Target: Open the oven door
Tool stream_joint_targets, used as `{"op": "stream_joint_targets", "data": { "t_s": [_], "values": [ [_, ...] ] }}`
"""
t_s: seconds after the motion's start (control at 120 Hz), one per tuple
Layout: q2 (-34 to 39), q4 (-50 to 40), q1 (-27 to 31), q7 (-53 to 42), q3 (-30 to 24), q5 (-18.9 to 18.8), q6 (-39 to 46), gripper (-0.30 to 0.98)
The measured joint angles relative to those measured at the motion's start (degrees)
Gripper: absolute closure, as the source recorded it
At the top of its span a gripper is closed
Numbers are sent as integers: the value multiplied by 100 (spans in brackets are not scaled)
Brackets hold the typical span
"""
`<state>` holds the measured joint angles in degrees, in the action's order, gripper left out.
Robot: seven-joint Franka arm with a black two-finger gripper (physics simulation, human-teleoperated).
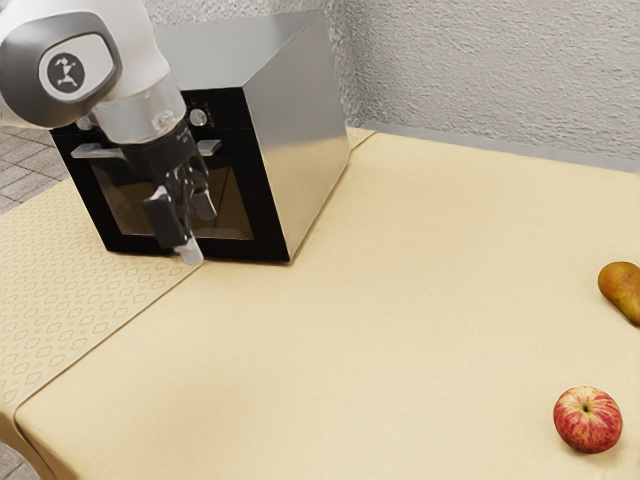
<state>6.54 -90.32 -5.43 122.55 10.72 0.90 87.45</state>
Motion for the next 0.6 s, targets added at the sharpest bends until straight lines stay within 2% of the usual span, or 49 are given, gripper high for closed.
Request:
{"op": "stream_joint_targets", "data": {
  "t_s": [0.125,0.208,0.283,0.333,0.475,0.6],
  "values": [
    [94,-10,28,245,-226,0,15,0],
    [-126,41,104,398,-249,38,19,0],
    [-868,1088,355,505,-206,-131,30,0],
    [-1153,1425,554,547,-201,-210,50,0],
    [-1481,1653,1458,425,-187,-325,300,0],
    [-1479,1652,1638,-39,-171,-361,460,0]
  ]
}}
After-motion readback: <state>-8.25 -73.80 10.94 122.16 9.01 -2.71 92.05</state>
